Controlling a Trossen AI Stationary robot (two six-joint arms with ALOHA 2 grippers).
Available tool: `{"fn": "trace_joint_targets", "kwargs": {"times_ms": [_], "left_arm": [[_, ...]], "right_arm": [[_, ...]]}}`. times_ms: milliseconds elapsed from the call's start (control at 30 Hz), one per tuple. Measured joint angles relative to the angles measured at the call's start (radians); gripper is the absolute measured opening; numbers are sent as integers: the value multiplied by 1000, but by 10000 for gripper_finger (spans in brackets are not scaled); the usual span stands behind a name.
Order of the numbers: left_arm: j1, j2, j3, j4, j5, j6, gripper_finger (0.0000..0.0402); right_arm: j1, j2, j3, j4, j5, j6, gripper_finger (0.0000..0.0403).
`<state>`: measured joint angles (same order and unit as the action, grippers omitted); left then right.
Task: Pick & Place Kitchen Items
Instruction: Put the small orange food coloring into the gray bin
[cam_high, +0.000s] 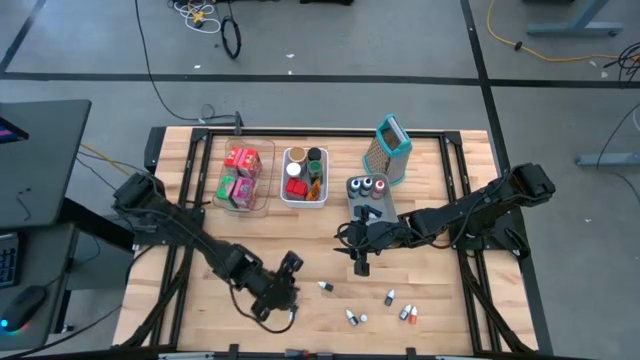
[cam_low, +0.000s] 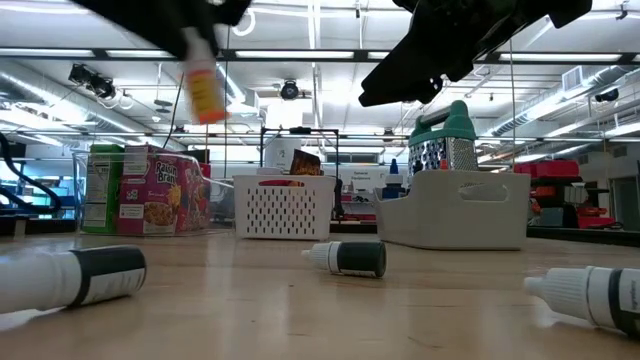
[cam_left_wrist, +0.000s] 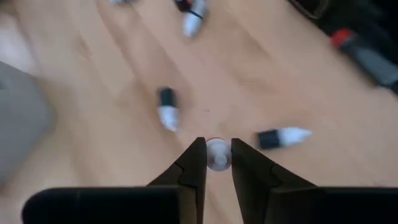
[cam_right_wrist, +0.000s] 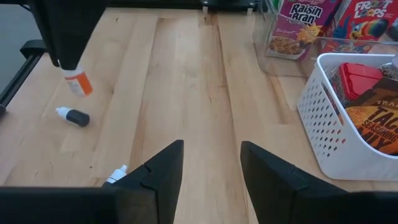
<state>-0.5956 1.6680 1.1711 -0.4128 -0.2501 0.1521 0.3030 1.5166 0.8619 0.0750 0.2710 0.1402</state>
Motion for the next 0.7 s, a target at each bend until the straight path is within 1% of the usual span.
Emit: {"fn": "trace_joint_targets", "kwargs": {"times_ms": [67, 167, 300, 533, 700], "left_arm": [[29, 0, 20, 0, -4, 79, 61], [77, -1, 33, 1, -45, 174, 62], [151, -1, 33, -2, -76, 270, 64], [298, -1, 33, 6, -68, 358, 61], [395, -1, 32, 63, 9, 387, 62]], "right_arm": [[0, 0, 0, 0, 0, 0, 168], [0, 0, 0, 0, 0, 0, 168], [0, 0, 0, 0, 0, 0, 168], [0, 0, 0, 0, 0, 0, 168], [0, 0, 0, 0, 0, 0, 168]]}}
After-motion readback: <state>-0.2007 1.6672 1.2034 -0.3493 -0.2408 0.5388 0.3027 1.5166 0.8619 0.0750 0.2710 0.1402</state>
